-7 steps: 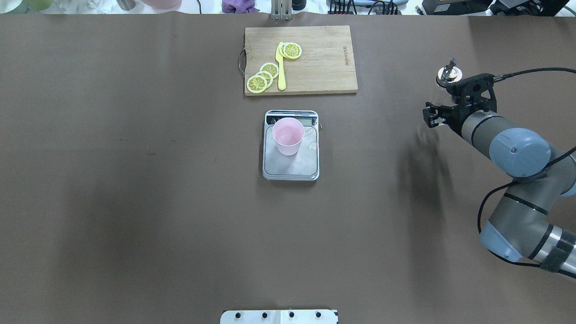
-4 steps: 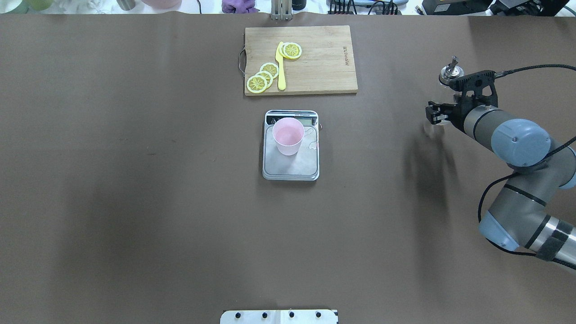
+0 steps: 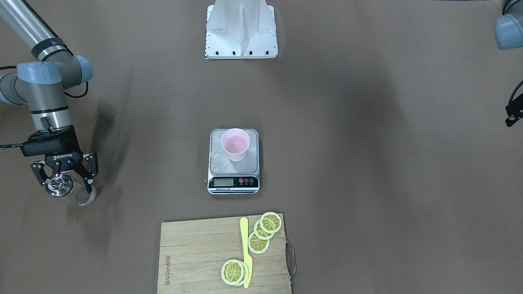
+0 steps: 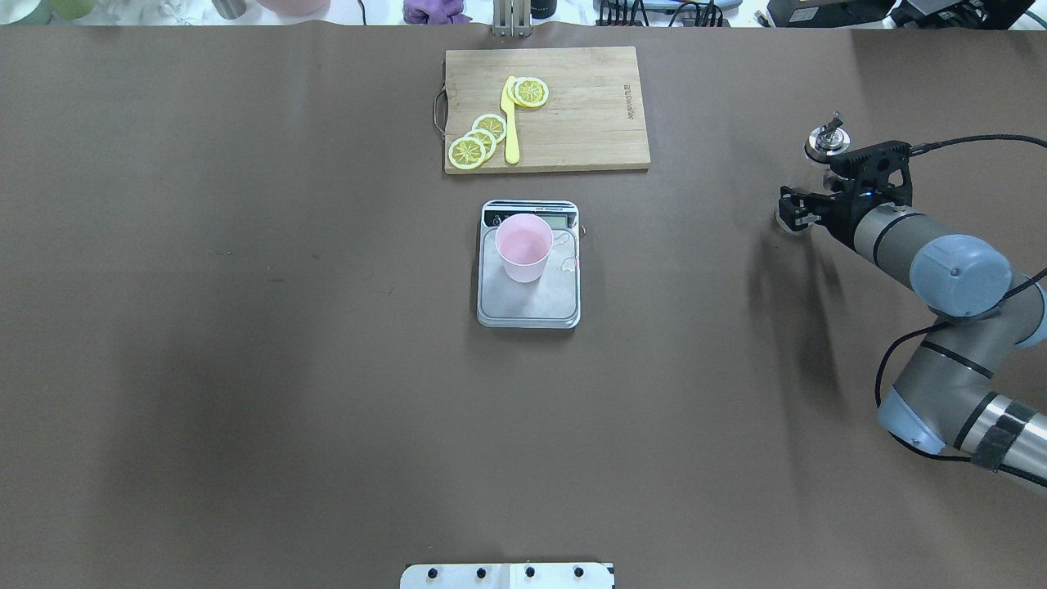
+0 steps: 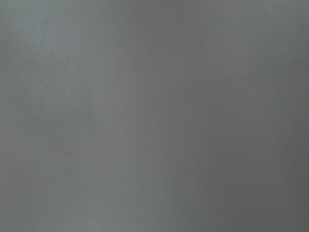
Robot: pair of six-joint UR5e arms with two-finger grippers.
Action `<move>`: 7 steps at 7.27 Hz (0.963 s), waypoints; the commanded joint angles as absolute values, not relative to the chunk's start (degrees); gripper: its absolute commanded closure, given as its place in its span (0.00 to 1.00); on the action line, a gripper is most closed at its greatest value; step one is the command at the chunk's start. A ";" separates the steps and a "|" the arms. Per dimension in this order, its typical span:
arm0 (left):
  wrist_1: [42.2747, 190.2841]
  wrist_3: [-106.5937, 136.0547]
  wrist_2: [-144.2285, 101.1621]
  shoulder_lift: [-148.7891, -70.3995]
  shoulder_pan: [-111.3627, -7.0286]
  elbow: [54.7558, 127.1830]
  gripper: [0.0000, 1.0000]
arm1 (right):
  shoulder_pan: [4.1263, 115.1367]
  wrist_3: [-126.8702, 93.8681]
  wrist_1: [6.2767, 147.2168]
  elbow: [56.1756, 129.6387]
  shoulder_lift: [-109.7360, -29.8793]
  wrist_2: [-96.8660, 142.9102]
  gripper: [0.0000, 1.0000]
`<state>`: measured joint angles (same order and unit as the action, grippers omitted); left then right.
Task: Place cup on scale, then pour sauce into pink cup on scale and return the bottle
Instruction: 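Lower the bottle onto the table with the right gripper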
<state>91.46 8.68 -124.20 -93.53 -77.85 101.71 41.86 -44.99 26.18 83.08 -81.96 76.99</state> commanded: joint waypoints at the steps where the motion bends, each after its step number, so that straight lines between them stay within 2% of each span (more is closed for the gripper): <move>1: 91.58 8.61 -124.19 -93.69 -77.78 101.34 0.02 | 41.92 -45.00 23.91 82.00 -81.83 76.90 1.00; 2: 91.58 8.61 -124.19 -93.60 -77.78 101.34 0.02 | 41.92 -45.00 23.99 82.26 -81.74 77.08 1.00; 3: 91.58 8.61 -124.10 -93.69 -77.78 101.34 0.02 | 41.92 -45.00 24.17 82.27 -81.22 77.25 0.69; 4: 91.58 8.61 -124.10 -93.69 -77.78 101.34 0.02 | 42.01 -45.00 24.43 82.70 -81.30 77.60 0.47; 5: 91.58 8.61 -124.10 -93.60 -77.78 101.34 0.02 | 42.19 -45.00 24.43 82.71 -81.30 79.09 0.20; 6: 91.58 8.61 -124.10 -93.52 -77.87 101.42 0.02 | 42.19 -45.17 24.52 83.14 -81.91 79.28 0.03; 7: 91.58 8.61 -124.10 -93.52 -77.87 101.51 0.02 | 42.10 -45.44 24.52 84.28 -83.13 79.28 0.01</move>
<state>91.58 8.61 -124.10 -93.56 -77.83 101.42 42.14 -45.18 24.48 83.23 -81.98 79.01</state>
